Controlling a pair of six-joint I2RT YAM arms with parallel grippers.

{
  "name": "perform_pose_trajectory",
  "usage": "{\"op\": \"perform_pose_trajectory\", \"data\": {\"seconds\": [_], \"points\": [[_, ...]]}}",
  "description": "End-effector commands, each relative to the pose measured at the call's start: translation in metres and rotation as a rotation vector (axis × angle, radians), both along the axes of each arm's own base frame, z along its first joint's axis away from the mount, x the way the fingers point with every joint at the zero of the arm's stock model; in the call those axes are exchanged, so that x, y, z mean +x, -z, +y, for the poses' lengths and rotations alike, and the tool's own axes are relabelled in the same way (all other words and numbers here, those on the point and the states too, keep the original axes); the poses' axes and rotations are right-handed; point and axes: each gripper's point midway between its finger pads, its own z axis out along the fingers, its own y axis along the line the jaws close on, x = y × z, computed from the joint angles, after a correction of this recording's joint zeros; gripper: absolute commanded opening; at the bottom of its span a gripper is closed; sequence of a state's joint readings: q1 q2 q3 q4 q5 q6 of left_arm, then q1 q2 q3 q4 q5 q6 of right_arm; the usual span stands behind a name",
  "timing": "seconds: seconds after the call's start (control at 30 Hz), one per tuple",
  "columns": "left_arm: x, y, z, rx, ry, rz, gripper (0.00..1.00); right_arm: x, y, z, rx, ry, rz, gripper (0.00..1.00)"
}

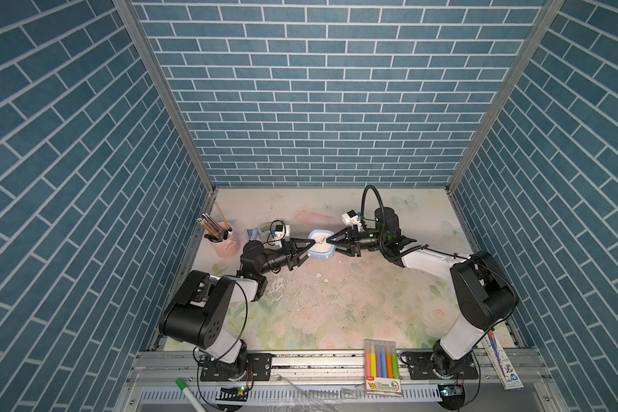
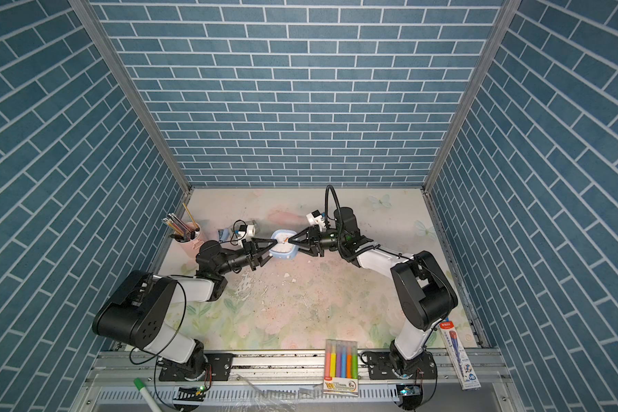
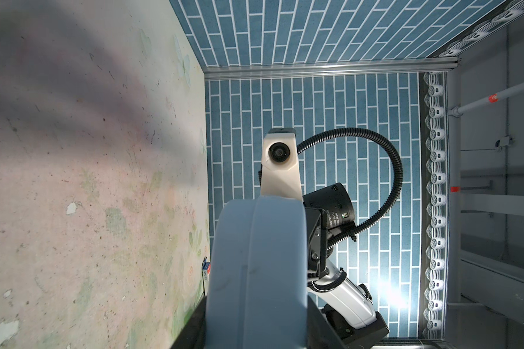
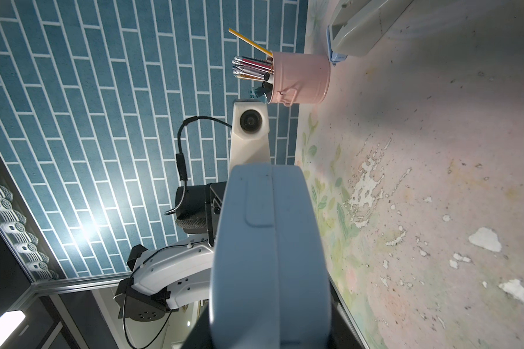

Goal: Insert the battery into the alarm
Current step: Adjust the alarm at the center of the board.

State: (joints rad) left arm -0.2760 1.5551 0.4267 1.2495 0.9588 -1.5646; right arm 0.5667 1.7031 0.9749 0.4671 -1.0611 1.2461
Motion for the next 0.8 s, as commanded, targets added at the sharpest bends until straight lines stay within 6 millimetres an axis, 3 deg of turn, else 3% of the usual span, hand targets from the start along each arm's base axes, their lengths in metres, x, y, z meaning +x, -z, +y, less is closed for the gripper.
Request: {"op": "perform_pose_trajectory", "data": {"seconds": [0.0,0.2,0.27,0.3,0.33,0.43,0.5,0.6,0.67,0.77], "points": [[-0.002,-0.004,-0.001,0.000,0.000,-0.051,0.30,0.000,0.015,-0.009,-0.091,0.035,-0.025,0.49],[-0.002,0.002,0.002,0.016,-0.022,-0.046,0.26,0.008,0.016,-0.045,-0.198,0.142,-0.089,0.77],[-0.001,0.003,0.003,0.023,-0.032,-0.046,0.24,0.007,0.015,-0.054,-0.208,0.160,-0.099,0.82],[0.000,0.005,0.003,0.031,-0.041,-0.044,0.22,0.006,0.018,-0.060,-0.234,0.169,-0.095,0.92],[0.000,0.008,0.004,0.042,-0.047,-0.041,0.20,0.006,0.021,-0.068,-0.265,0.180,-0.099,0.95],[0.000,0.025,0.003,0.111,-0.064,-0.015,0.18,0.006,0.029,-0.097,-0.389,0.246,-0.122,0.96],[-0.007,0.048,-0.002,0.216,-0.063,0.021,0.16,0.003,0.034,-0.113,-0.477,0.273,-0.143,0.96],[-0.023,0.086,-0.009,0.480,-0.049,0.048,0.14,-0.001,0.044,-0.127,-0.570,0.298,-0.139,0.96],[-0.031,0.096,-0.015,0.593,-0.042,0.030,0.14,-0.003,0.048,-0.134,-0.600,0.315,-0.144,0.96],[-0.031,0.109,-0.019,0.629,-0.064,0.048,0.15,-0.006,0.050,-0.140,-0.620,0.333,-0.150,0.95]]}}
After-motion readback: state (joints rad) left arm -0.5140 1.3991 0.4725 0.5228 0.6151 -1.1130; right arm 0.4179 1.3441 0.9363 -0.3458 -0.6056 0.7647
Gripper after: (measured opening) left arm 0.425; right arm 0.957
